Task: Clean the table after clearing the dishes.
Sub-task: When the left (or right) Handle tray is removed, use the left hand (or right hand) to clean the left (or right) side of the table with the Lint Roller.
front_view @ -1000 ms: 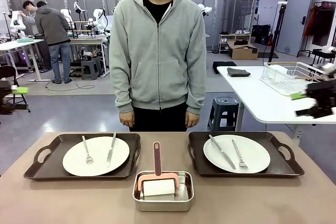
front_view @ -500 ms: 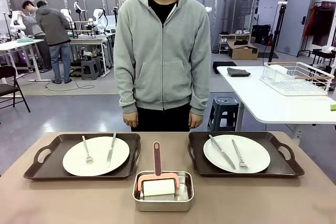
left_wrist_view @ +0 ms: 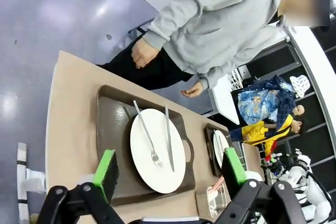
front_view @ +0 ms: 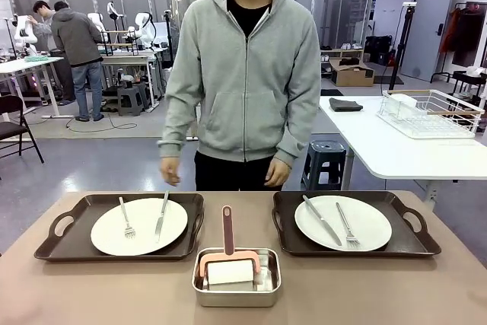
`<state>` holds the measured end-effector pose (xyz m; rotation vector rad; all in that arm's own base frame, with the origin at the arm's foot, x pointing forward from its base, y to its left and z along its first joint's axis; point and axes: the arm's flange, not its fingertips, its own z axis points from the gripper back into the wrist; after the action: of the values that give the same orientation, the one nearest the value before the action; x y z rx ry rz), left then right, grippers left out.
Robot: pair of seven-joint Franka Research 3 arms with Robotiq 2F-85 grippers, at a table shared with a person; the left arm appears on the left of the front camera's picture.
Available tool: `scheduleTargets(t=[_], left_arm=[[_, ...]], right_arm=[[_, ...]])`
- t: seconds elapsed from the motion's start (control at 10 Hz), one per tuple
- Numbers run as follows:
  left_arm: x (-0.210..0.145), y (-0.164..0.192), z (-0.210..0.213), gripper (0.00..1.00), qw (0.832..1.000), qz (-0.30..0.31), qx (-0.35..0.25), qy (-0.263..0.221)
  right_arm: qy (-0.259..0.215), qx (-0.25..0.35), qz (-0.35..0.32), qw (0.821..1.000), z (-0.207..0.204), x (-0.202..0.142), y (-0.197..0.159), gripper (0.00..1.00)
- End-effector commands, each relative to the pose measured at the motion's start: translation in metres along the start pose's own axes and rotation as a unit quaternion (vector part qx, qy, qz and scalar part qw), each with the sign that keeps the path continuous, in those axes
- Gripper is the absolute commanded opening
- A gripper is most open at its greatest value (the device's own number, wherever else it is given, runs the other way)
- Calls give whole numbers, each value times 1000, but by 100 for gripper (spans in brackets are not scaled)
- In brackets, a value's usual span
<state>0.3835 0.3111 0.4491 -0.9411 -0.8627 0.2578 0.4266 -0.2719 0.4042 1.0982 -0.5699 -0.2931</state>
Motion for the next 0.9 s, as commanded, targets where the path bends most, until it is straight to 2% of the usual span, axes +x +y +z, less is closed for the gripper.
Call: scheduleTargets(t=[0.0, 0.8], left_arm=[[1, 4, -5, 100, 1000, 4, -5, 2], [1, 4, -5, 100, 1000, 4, -5, 2]], right_arm=[[1, 3, 7, 1000, 0, 2, 7, 100], [1, 3, 7, 1000, 0, 2, 7, 100]])
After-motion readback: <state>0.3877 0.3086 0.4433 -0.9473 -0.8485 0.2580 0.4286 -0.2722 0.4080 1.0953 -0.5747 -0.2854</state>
